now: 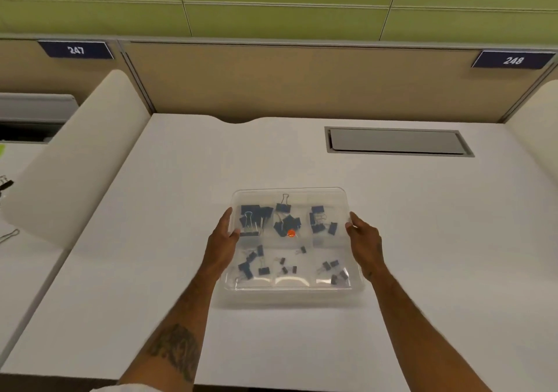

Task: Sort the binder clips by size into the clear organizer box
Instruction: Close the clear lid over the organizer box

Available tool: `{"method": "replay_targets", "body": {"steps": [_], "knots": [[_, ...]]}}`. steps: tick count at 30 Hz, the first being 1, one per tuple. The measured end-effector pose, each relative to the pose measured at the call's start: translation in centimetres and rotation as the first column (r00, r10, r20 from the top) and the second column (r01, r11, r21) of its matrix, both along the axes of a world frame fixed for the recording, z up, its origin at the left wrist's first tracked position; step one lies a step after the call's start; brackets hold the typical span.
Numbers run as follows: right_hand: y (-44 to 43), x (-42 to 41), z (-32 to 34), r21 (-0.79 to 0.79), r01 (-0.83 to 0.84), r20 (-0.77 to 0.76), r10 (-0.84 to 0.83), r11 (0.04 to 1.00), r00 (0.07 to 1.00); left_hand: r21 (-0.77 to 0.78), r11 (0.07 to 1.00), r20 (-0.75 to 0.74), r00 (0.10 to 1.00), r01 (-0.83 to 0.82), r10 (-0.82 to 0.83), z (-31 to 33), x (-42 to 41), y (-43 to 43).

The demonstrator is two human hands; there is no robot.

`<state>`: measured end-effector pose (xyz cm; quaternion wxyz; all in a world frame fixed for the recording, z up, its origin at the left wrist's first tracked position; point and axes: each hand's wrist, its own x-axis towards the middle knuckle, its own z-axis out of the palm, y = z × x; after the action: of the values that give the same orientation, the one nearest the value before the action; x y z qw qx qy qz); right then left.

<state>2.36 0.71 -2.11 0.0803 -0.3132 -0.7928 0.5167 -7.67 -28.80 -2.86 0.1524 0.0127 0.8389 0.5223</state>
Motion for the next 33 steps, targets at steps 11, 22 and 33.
{"method": "replay_targets", "body": {"steps": [11,22,33], "knots": [[-0.1,1.3,-3.4,0.220,0.000,0.065,-0.015,0.976,0.998,-0.259,0.965,-0.111,0.994,-0.046,0.017,-1.7,1.0,0.4],[-1.3,1.6,-2.2,0.157,0.063,0.018,-0.067,0.986,0.998,-0.175,0.963,-0.025,0.978,-0.206,0.205,-3.2,1.4,-0.1],[2.1,-1.9,-2.1,0.047,0.122,0.165,-0.128,0.991,0.978,-0.070,0.982,0.146,0.972,-0.175,0.184,-2.0,-2.3,-0.8]]}}
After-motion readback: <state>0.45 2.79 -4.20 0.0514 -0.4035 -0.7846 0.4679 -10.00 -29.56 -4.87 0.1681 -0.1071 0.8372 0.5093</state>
